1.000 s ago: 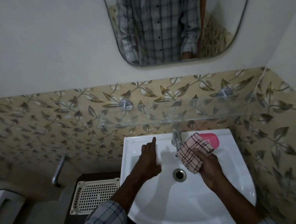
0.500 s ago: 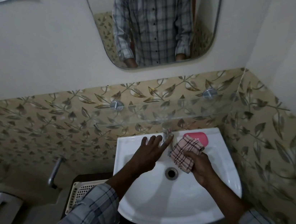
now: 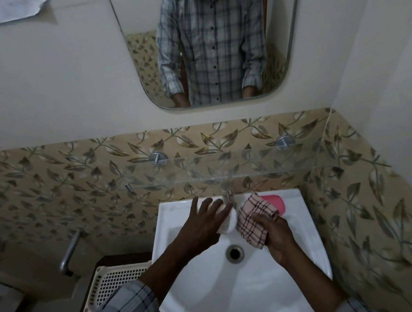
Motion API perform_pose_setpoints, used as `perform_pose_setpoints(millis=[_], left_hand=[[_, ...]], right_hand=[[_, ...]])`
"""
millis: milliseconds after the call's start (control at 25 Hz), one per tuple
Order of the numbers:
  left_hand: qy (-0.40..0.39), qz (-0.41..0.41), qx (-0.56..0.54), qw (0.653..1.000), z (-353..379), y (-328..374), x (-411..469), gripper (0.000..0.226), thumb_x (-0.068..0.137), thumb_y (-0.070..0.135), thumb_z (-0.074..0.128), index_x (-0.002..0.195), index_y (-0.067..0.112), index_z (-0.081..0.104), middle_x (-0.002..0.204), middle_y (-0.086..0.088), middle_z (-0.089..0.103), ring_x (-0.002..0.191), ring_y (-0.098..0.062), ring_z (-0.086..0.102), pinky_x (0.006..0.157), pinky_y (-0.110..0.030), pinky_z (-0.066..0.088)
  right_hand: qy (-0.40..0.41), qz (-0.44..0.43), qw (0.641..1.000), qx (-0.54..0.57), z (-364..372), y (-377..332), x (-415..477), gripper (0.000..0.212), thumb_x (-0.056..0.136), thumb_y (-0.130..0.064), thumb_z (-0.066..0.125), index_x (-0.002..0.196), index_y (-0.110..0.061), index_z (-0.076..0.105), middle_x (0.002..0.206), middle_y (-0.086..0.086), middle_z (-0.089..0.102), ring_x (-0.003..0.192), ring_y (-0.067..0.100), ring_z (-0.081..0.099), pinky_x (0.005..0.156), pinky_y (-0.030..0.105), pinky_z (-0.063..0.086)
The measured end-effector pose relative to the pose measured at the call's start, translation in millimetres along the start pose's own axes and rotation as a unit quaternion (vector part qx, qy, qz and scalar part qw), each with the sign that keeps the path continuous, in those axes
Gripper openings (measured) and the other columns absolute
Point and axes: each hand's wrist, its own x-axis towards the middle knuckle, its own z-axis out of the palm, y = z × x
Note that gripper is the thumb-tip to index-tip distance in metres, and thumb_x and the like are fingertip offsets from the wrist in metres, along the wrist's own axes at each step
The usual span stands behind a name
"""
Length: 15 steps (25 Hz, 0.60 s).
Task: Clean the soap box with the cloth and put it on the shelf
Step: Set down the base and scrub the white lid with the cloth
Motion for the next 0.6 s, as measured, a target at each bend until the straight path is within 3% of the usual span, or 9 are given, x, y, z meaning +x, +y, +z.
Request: perform_pose_setpoints(millis=[120,200,280,320,440,520,600], left_hand=[[0.08,-0.064,-0.161,0.982,1,-1,-4,0.091,0.08,0.037,0.068,0.155,0.011,0.025,0.147,-0.018,0.046,0.131,-0.036,0.047,0.107,-0.053,0.041],[0.091,-0.147,-0.32,0.932,0,4,-8,0.086,0.086,0.04,0.062,0.157,0.013,0.021,0.15,-0.012,0.04,0.134,-0.029,0.042,0.113,-0.045,0.036],[0.06,-0.208,-0.416,0.883,-1,6,-7,0.084,0.087,0.041,0.056,0.158,0.02,0.014,0.153,-0.006,0.033,0.139,-0.023,0.033,0.117,-0.045,0.028],[0.055,-0.226,-0.469,0.852,-2,6,-5,0.084,0.086,0.04,0.053,0.158,0.024,0.013,0.153,-0.003,0.031,0.14,-0.022,0.032,0.117,-0.045,0.029],[0.105,-0.277,-0.668,0.682,-8,7,-3,0.077,0.076,0.034,0.051,0.148,0.044,0.026,0.153,0.011,0.034,0.139,-0.012,0.035,0.106,-0.029,0.041],[0.115,-0.272,-0.716,0.632,-9,15,1,0.067,0.077,0.046,0.054,0.141,0.05,0.036,0.151,0.018,0.039,0.135,-0.003,0.044,0.101,-0.023,0.046],[0.112,-0.277,-0.75,0.59,-7,28,9,0.059,0.084,0.063,0.055,0.141,0.051,0.041,0.149,0.013,0.047,0.13,-0.008,0.052,0.104,-0.03,0.049]], right_hand=[[0.02,-0.002,1.0,-0.003,-3,3,3,0.025,0.085,-0.001,0.072,0.109,-0.006,0.07,0.1,0.014,0.078,0.091,0.031,0.075,0.075,0.04,0.061],[0.019,0.001,1.0,-0.013,0,2,3,0.029,0.082,0.002,0.073,0.109,-0.007,0.07,0.1,0.015,0.078,0.09,0.032,0.075,0.075,0.042,0.061],[0.029,-0.003,0.999,-0.035,6,0,3,0.029,0.082,0.004,0.071,0.109,-0.006,0.07,0.097,0.016,0.078,0.084,0.031,0.076,0.07,0.041,0.062],[0.038,-0.007,0.998,-0.051,9,-2,3,0.027,0.083,0.003,0.07,0.108,-0.006,0.07,0.093,0.015,0.079,0.079,0.03,0.077,0.065,0.039,0.062],[0.023,-0.016,0.997,-0.075,29,-13,-3,0.023,0.086,0.002,0.065,0.108,-0.005,0.07,0.084,0.011,0.08,0.071,0.025,0.077,0.054,0.031,0.06],[-0.002,-0.026,0.997,-0.068,56,-21,-10,0.023,0.089,0.004,0.061,0.105,-0.008,0.071,0.084,0.009,0.08,0.07,0.023,0.078,0.052,0.027,0.059],[-0.014,-0.019,0.996,-0.087,85,-26,-18,0.02,0.088,0.002,0.059,0.101,-0.007,0.072,0.084,0.013,0.079,0.071,0.028,0.076,0.053,0.028,0.057]])
